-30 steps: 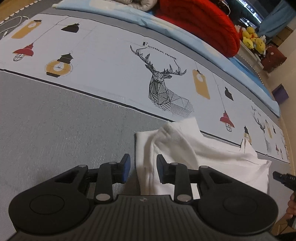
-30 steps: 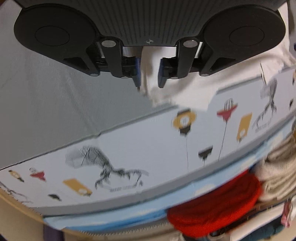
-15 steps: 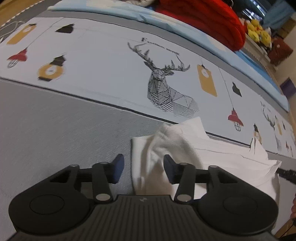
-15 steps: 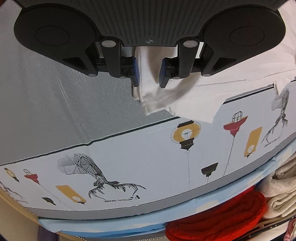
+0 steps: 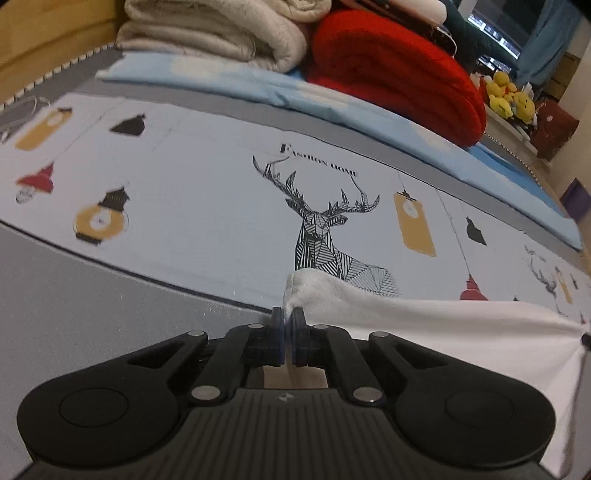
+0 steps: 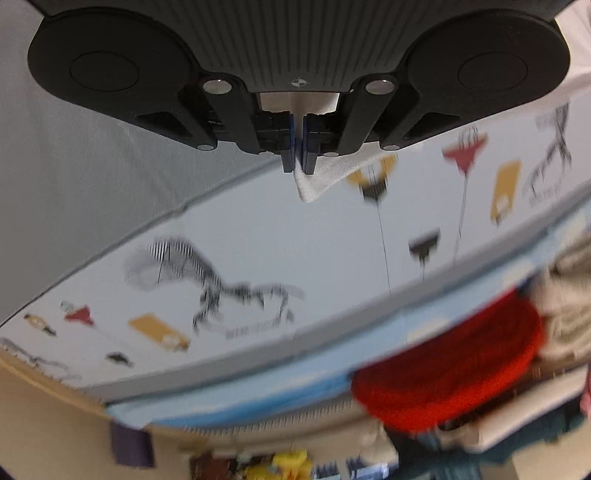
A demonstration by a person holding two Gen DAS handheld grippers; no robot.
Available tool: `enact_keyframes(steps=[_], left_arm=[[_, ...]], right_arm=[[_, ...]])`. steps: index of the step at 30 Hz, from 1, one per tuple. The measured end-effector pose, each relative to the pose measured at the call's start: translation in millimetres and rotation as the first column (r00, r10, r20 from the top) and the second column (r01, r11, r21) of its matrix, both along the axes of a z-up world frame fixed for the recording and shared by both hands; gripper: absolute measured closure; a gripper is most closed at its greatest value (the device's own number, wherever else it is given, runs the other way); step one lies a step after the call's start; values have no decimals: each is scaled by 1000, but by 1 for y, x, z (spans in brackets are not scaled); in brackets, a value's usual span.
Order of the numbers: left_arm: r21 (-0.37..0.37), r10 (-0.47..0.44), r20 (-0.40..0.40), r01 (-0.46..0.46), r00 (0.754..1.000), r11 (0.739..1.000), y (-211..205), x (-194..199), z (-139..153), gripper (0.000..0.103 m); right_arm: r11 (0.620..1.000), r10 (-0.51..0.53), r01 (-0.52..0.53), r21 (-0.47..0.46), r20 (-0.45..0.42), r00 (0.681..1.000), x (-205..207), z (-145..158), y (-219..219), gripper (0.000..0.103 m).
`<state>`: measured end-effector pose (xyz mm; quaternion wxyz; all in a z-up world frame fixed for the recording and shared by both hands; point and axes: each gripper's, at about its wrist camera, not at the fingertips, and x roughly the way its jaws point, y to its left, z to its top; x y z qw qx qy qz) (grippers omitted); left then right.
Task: Fold small clothes
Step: 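Lower the folded edge onto the shirt and open both grippers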
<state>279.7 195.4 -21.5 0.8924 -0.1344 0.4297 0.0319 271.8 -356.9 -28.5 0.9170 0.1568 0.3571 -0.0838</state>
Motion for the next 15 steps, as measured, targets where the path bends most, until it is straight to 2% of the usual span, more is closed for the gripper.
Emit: enact_keyframes(steps=[2, 3, 4, 5, 7, 11, 12, 13, 15], left_arm=[[27, -1, -21, 2, 1000, 1000, -5, 0, -2, 92], [12, -14, -49, 15, 999, 1000, -4, 0, -5, 82], [-9, -19, -72, 19, 997, 1000, -3, -1, -7, 77], [-25, -23, -93, 21, 995, 999, -1, -4, -9, 77], [-54, -45, -159, 37, 986, 998, 0, -8, -17, 73], [-88, -127, -282, 106, 951, 990, -5, -25, -33, 62], [-75, -147, -306, 130, 941, 989, -8, -30, -36, 55], [-63, -160, -321, 148, 933, 987, -10, -36, -37, 52], [-52, -182, -339, 174, 923, 983, -14, -48, -39, 51]], right_arm=[[1000, 1, -1, 3, 18, 1000, 2, 2, 1, 96], [1000, 4, -4, -1, -3, 1000, 5, -1, 3, 87], [1000, 13, -13, -2, -38, 999, 7, -4, 5, 83], [1000, 31, -31, 4, -75, 997, 8, -8, 6, 79], [998, 61, -62, 2, -141, 988, 8, -15, 7, 79], [994, 108, -110, 12, -309, 945, -2, -36, 9, 78], [993, 115, -120, 5, -335, 935, -7, -39, 9, 72], [992, 120, -128, 0, -348, 930, -12, -40, 8, 69], [990, 130, -140, -3, -344, 930, -25, -37, 8, 67]])
